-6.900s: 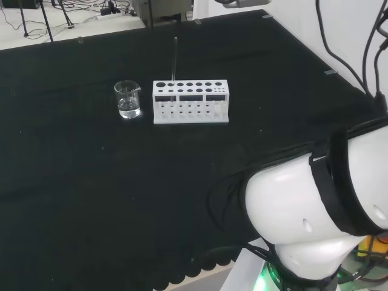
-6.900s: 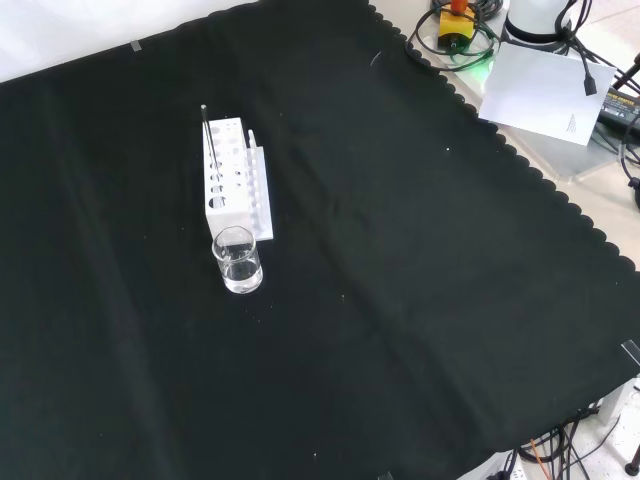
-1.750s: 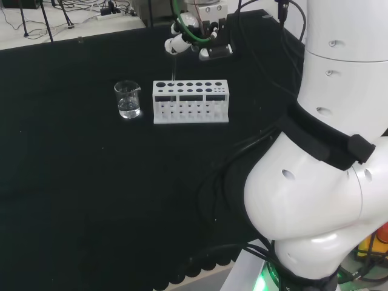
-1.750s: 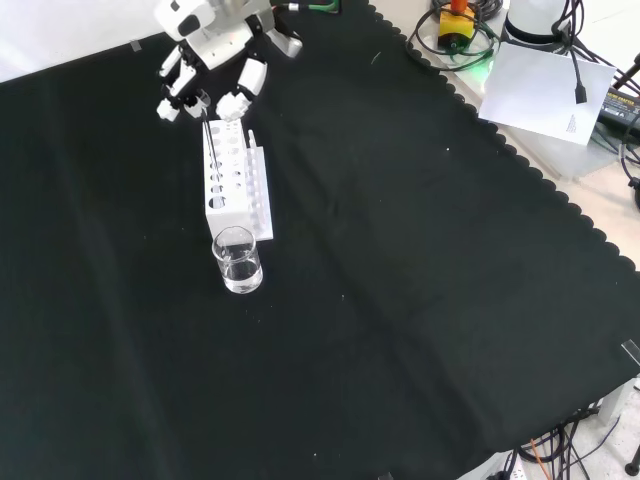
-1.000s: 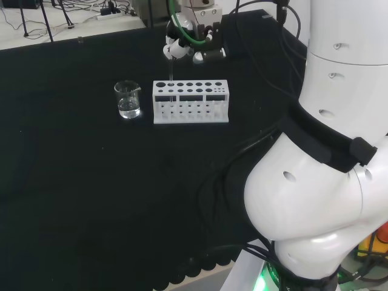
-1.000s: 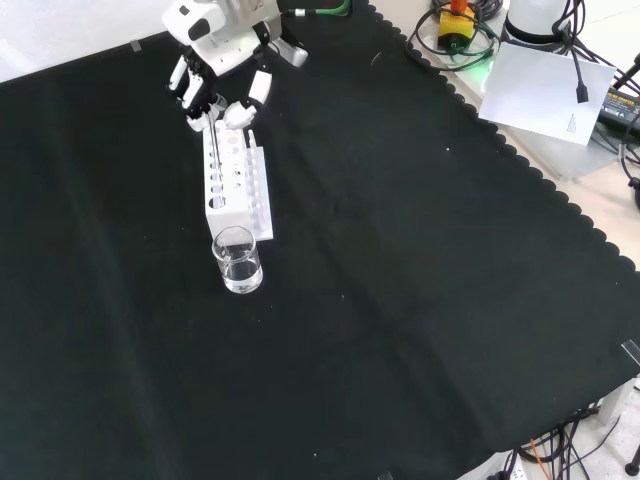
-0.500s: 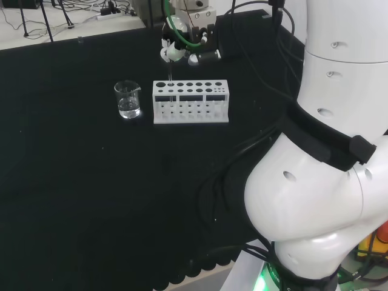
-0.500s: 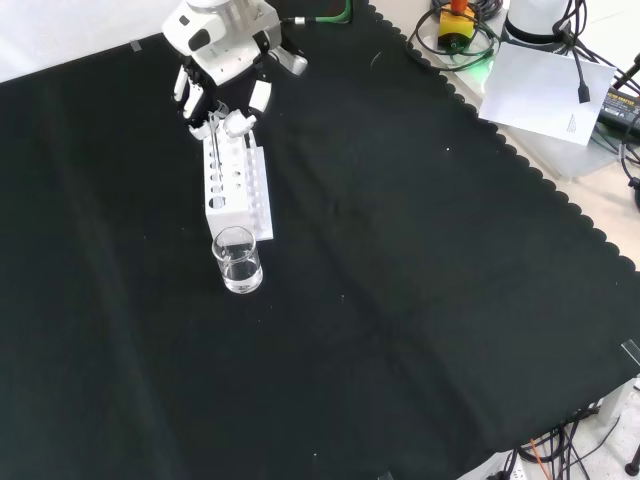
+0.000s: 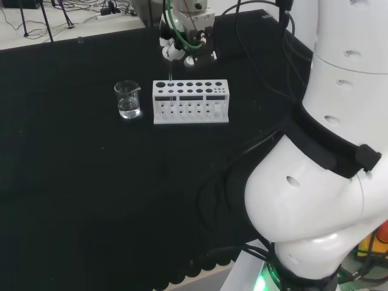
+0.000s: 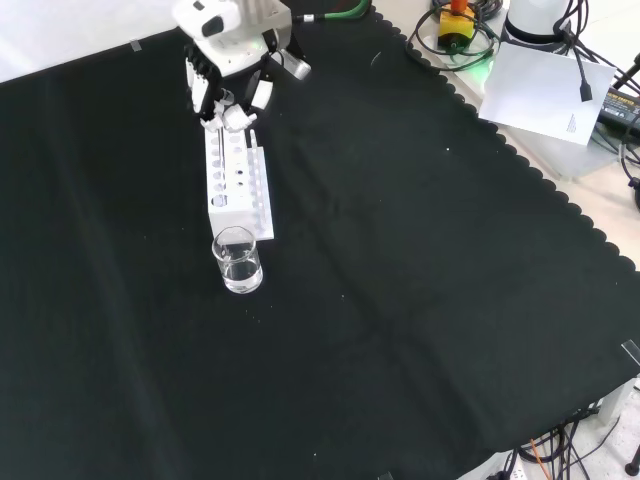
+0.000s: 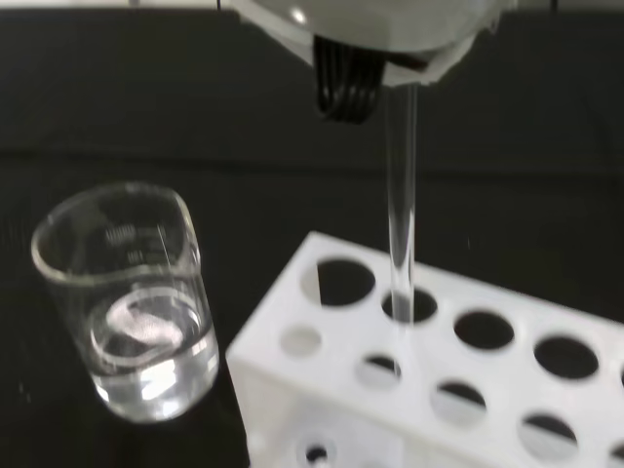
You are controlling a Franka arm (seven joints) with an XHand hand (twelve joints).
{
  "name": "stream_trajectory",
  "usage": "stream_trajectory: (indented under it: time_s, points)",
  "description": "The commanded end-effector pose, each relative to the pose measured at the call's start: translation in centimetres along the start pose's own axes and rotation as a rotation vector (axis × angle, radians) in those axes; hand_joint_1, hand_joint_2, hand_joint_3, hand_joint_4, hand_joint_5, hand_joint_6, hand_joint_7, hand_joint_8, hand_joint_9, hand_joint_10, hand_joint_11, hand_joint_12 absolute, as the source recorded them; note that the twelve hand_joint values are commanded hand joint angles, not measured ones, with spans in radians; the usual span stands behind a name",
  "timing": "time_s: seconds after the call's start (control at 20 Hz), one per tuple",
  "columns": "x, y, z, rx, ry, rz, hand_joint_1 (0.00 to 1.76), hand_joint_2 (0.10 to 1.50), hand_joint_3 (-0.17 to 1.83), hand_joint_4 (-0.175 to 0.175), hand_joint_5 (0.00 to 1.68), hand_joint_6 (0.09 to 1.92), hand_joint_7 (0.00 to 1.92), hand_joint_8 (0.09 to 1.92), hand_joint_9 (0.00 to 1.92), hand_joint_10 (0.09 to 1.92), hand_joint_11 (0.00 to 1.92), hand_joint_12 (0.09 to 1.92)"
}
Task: Take the glass rod from the white test tube rack.
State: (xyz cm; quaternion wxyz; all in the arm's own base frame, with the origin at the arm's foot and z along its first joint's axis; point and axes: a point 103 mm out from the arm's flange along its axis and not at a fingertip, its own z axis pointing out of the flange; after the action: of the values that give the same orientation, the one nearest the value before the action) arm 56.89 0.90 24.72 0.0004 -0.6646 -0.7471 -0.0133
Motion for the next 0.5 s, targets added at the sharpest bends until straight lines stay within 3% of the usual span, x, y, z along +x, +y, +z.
stream_trajectory:
  time_s: [0.05, 0.5]
  points:
    - [1.7, 0.1, -3.7, -0.110, -0.004, -0.023, 1.31, 0.65, 0.75, -0.175, 1.12, 0.73, 1.27, 0.98, 1.62, 0.81, 1.40, 0.95]
    - [1.0, -0.3, -7.6, -0.063, -0.017, -0.002, 1.32, 0.69, 0.67, -0.175, 1.16, 0.60, 1.25, 1.00, 1.63, 0.80, 1.40, 1.02]
